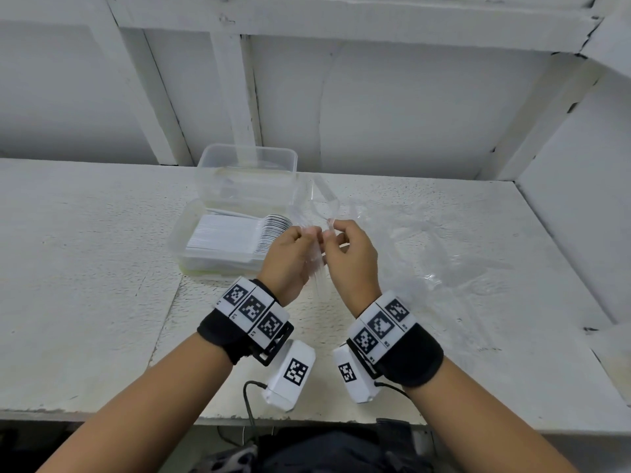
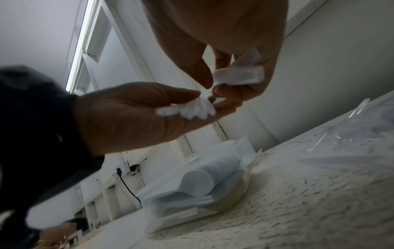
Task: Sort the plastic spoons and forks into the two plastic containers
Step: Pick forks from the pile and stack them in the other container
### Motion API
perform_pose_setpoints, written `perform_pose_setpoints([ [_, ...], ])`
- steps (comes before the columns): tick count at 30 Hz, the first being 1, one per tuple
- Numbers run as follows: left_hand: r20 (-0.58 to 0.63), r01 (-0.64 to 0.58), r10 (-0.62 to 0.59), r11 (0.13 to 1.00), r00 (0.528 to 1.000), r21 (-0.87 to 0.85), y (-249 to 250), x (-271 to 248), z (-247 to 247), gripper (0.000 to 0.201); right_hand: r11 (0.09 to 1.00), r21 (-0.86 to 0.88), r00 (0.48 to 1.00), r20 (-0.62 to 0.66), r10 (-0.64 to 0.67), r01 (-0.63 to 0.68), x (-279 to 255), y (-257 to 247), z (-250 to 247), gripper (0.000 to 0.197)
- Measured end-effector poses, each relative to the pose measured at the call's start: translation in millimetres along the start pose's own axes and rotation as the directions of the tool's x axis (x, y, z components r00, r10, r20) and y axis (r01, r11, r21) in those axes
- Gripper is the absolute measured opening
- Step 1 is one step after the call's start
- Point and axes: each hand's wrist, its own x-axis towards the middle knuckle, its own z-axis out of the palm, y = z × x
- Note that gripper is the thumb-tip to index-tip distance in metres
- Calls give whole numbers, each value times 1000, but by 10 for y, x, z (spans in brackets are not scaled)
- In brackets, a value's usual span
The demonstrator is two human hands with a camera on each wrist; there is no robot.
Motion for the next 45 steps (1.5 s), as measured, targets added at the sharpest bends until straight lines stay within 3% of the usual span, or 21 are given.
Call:
perform_pose_setpoints([
  [5,-19,-13,14,998,1000,67,-26,20,-19,11,990,-110,996,7,-92,92,-40,-13,31,23],
  [12,17,24,-25,997,1000,69,-6,19,-74,18,996,-56,996,53,-66,69,16,21,-3,15],
  [16,51,44,-48,995,998,87,40,27,-93,23,998,-41,994,96,-51,56,42,16,-78,22],
  [23,-7,66,-66,995,998,72,22,62,-105,14,995,-22,993,76,-93,95,56,-38,-175,35],
  [29,52,47,-49,998,997,39,14,75,-88,26,991,108,992,86,-94,84,40,0,-112,11],
  [35,82,20,-28,996,996,89,46,55,-99,19,985,30,983,67,-173,171,28,26,-105,17],
  [39,84,13,-25,990,996,138,54,74,-113,20,989,84,980,142,-136,125,31,14,-138,18],
  [45,43,4,-8,994,999,109,65,114,-116,15,971,236,988,144,-61,25,108,-17,-189,21],
])
